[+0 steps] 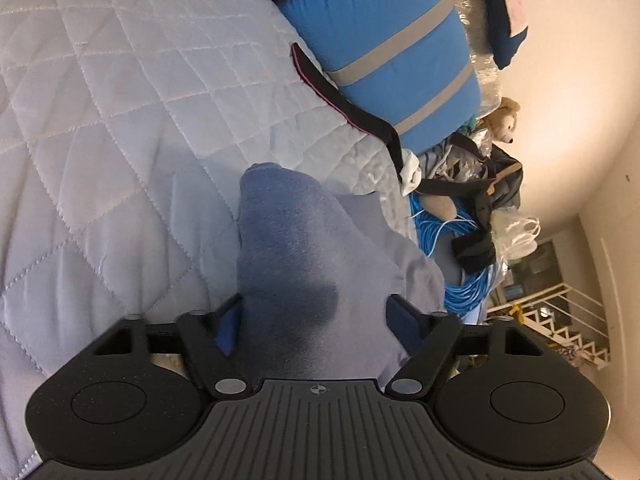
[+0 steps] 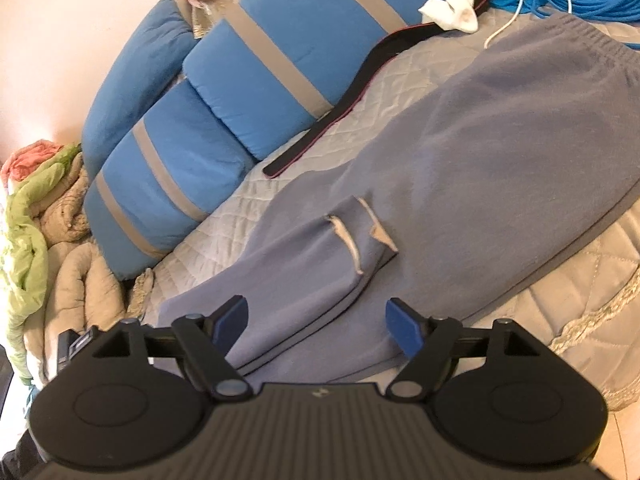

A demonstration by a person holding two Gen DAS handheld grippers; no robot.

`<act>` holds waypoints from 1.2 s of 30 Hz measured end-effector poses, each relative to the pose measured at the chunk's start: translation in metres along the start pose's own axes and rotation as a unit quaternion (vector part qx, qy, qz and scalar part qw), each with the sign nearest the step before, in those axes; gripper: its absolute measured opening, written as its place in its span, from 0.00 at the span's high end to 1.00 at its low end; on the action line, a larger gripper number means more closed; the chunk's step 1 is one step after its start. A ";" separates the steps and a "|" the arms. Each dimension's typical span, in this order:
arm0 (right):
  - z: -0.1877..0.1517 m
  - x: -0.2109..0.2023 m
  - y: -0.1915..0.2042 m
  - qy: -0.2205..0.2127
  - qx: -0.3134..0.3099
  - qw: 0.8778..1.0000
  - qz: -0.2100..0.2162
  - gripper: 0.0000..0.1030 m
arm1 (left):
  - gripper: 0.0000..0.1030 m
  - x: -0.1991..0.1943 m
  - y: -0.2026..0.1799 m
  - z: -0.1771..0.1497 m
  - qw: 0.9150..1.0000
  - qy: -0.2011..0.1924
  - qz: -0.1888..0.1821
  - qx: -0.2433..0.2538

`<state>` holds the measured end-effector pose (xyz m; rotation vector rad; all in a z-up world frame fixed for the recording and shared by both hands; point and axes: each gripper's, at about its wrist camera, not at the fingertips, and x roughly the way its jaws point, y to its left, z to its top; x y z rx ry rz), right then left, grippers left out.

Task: Fold clothes
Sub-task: 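Grasp the folded end with the left gripper and fold it over toward the waistband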

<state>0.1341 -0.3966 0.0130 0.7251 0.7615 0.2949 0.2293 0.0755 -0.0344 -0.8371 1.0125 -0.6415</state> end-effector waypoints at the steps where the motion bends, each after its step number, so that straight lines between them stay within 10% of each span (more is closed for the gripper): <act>1: -0.001 -0.001 0.002 0.001 -0.002 1.000 0.003 0.19 | 0.60 0.000 0.005 0.000 1.000 0.005 -0.010 -0.027; 9: -0.006 0.001 0.015 0.013 -0.022 1.000 0.007 0.18 | 0.86 0.002 0.013 0.007 0.999 0.020 0.023 -0.045; 19: -0.018 0.002 0.019 0.027 -0.038 0.999 -0.007 0.18 | 0.89 -0.032 0.003 0.023 0.996 0.016 0.083 0.037; 36: -0.047 0.006 0.054 0.055 -0.125 0.991 -0.002 0.15 | 0.89 -0.203 0.062 0.053 0.984 0.016 0.175 0.023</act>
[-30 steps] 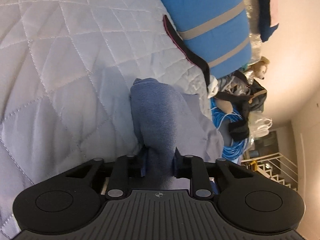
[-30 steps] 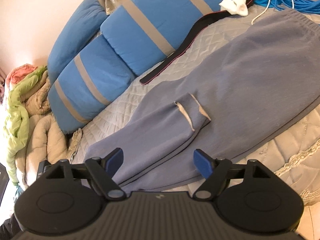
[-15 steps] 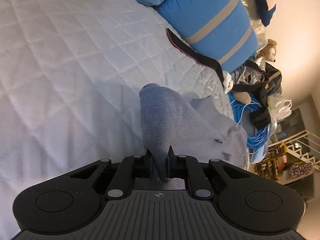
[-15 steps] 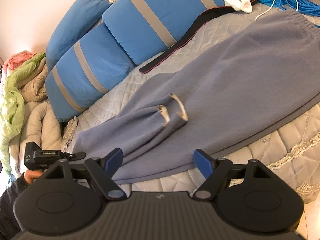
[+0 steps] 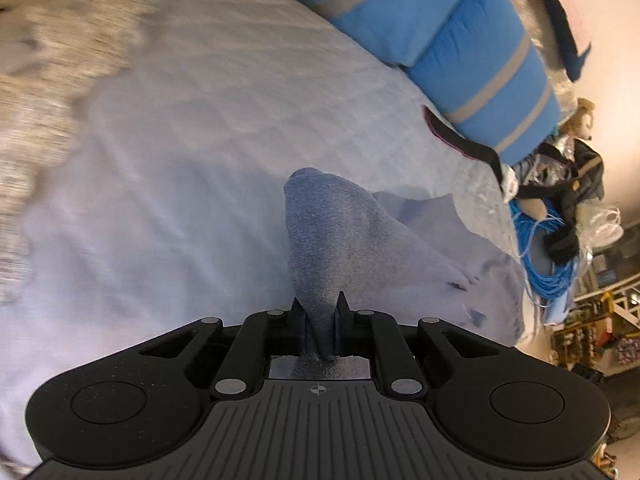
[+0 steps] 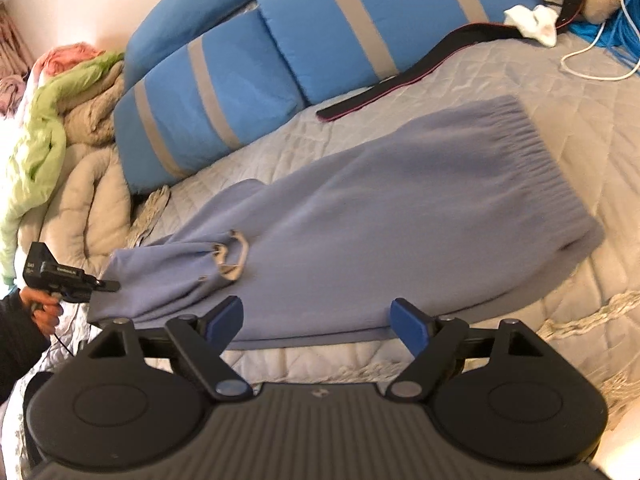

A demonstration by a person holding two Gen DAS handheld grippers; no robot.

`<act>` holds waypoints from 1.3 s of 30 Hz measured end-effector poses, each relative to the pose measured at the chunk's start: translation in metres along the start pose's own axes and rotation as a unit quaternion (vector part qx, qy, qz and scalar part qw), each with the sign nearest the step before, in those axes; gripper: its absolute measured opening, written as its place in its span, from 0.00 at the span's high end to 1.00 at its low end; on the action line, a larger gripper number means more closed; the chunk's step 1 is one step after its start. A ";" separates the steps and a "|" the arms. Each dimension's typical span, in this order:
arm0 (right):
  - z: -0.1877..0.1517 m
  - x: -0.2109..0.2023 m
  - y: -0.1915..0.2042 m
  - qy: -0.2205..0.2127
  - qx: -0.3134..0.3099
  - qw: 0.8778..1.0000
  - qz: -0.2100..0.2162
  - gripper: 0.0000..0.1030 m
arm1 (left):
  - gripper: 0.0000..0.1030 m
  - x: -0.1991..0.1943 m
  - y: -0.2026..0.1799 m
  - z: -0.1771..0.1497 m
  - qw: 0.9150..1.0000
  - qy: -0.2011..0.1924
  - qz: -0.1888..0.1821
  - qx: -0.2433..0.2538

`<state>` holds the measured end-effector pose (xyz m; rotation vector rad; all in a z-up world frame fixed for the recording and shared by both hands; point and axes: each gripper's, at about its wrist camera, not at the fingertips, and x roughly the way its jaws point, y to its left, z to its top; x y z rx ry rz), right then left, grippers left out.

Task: Fold clothes
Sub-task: 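Grasp the folded end with the left gripper and fold it over toward the waistband, then open the left gripper and pull both tools back from the folded garment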

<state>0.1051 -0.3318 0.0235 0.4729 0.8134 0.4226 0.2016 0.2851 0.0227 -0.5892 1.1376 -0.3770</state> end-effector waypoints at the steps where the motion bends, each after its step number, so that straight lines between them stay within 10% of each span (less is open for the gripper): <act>1: -0.001 0.002 0.003 0.002 -0.002 1.000 0.002 0.15 | 0.89 -0.006 0.005 0.001 1.000 0.001 0.004 -0.003; 22: -0.015 0.038 0.050 0.015 -0.061 0.998 0.015 0.12 | 0.88 -0.068 -0.209 0.008 0.995 -0.082 0.058 -0.027; 39: -0.019 -0.029 0.000 -0.043 0.004 0.999 -0.004 0.09 | 0.86 0.091 -0.395 -0.005 0.996 -0.012 0.041 0.081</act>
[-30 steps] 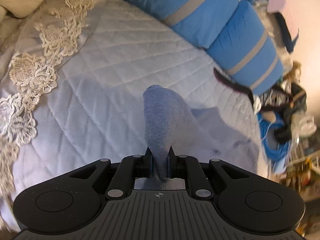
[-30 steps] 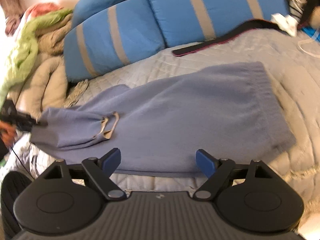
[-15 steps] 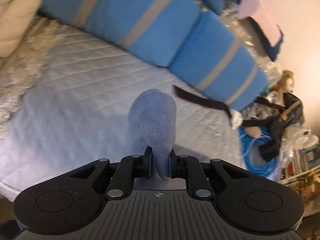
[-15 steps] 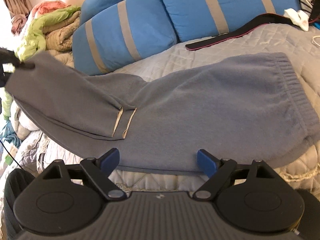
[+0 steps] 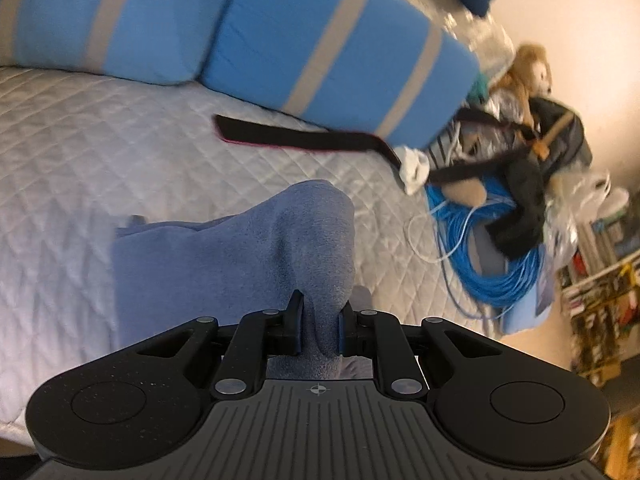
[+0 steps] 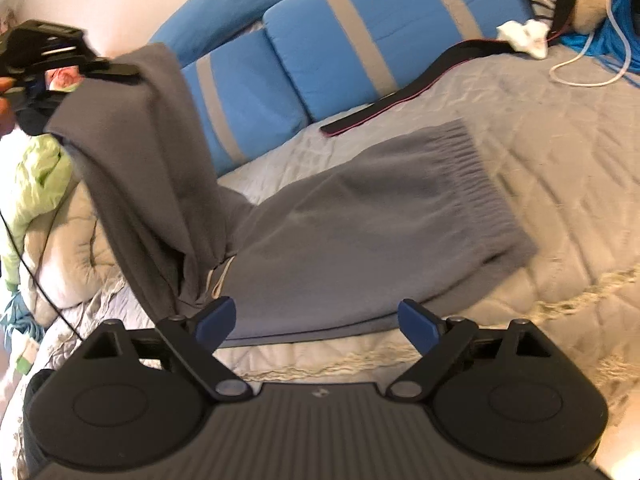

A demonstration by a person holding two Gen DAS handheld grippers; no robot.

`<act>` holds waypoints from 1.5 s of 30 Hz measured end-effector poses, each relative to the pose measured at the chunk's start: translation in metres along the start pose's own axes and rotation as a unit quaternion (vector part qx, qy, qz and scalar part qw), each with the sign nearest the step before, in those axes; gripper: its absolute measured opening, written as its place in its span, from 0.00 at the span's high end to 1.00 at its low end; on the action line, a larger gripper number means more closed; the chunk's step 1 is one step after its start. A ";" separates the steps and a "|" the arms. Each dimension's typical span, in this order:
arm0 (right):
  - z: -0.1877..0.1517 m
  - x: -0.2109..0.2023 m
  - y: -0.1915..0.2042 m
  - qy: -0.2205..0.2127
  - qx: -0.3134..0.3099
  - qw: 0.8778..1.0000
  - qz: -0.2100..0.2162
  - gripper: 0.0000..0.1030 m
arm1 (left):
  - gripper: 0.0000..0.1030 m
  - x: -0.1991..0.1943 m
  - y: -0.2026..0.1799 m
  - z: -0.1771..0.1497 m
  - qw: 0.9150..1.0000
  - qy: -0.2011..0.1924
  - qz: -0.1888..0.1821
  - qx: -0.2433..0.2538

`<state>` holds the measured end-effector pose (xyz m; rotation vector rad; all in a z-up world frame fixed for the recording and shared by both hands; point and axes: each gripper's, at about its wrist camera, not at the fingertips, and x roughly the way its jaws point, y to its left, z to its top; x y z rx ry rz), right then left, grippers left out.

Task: Fold clothes

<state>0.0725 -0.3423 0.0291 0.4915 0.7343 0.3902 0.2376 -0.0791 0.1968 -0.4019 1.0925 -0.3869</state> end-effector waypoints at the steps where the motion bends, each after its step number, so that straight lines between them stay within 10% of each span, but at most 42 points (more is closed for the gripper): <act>1: 0.000 -0.004 -0.002 -0.002 0.001 1.000 -0.002 0.09 | 0.86 0.011 -0.005 -0.001 1.000 0.010 -0.005 0.004; 11: 0.002 -0.030 -0.018 -0.032 -0.005 0.999 -0.025 0.07 | 0.41 0.050 -0.008 -0.004 0.996 0.015 -0.085 0.004; 30: 0.059 0.025 -0.046 -0.039 -0.038 0.999 -0.002 0.12 | 0.31 0.025 0.097 -0.056 0.988 -0.076 -0.008 0.137; 38: 0.077 0.067 -0.070 -0.002 0.020 1.000 0.021 0.41 | 0.31 0.028 0.152 -0.075 0.994 -0.050 -0.031 0.088; 40: 0.078 0.074 -0.072 0.007 0.030 0.999 0.014 0.86 | 0.31 0.027 0.158 -0.077 0.995 -0.046 -0.029 0.083; 41: 0.077 0.076 -0.071 0.016 0.036 0.999 0.004 0.93 | 0.31 0.030 0.163 -0.077 0.995 -0.044 -0.028 0.079; 45: 0.082 0.068 -0.061 0.020 0.026 0.999 -0.005 0.97 | 0.31 0.029 0.171 -0.078 0.996 -0.039 -0.041 0.065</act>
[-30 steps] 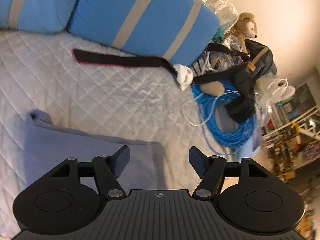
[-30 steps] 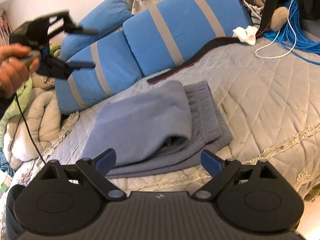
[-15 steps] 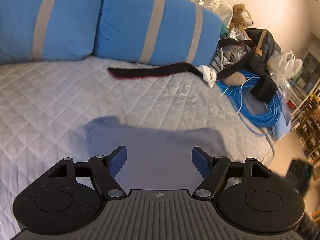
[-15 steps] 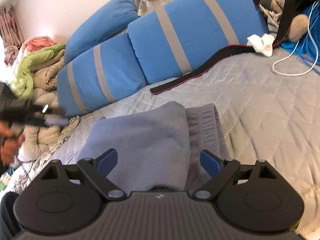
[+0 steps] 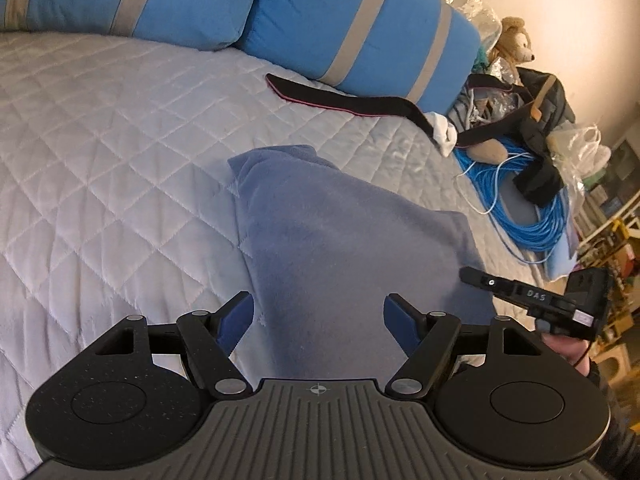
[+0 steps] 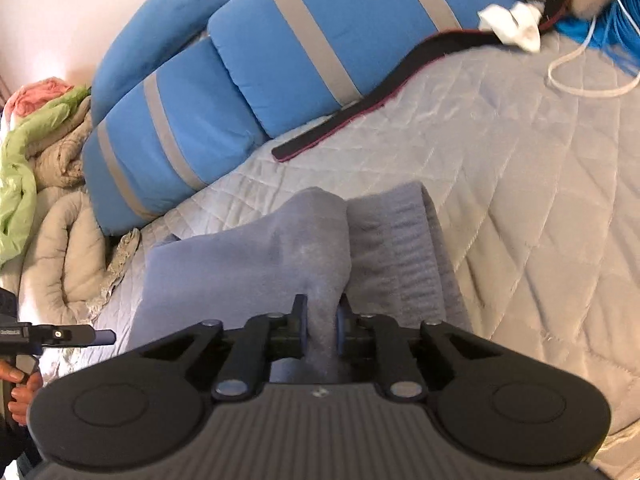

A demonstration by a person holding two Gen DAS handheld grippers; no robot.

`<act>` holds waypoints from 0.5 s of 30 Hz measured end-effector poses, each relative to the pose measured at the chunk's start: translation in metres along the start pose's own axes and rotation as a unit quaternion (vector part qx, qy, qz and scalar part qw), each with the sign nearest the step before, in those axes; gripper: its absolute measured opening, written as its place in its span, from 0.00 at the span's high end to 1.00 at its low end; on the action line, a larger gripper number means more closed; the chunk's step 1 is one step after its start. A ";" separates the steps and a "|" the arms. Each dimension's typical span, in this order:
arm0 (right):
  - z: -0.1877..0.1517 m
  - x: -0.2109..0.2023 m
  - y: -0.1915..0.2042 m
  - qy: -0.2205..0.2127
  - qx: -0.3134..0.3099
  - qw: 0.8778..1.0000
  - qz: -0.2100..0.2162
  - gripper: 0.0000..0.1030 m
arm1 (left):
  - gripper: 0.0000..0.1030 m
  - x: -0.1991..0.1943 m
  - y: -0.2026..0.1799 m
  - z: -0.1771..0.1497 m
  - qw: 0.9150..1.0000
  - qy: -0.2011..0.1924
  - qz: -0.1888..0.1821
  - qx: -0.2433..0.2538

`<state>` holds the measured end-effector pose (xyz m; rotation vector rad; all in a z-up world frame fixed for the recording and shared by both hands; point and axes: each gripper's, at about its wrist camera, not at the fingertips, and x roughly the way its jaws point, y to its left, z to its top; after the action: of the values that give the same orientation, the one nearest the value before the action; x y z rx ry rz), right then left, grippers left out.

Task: Fold clothes

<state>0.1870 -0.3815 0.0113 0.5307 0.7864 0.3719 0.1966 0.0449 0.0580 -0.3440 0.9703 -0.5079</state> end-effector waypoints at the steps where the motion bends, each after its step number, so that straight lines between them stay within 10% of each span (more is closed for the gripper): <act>1: 0.002 -0.004 0.001 -0.001 0.003 1.000 0.001 0.97 | 0.31 0.002 0.002 -0.002 1.000 0.001 -0.002 0.001; 15: 0.011 -0.019 -0.009 -0.007 -0.013 0.999 -0.038 0.97 | 0.31 0.004 -0.009 -0.011 0.999 0.004 -0.026 0.018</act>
<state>0.1843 -0.4020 0.0236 0.4769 0.7845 0.3072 0.1866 0.0350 0.0536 -0.3363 0.9605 -0.5736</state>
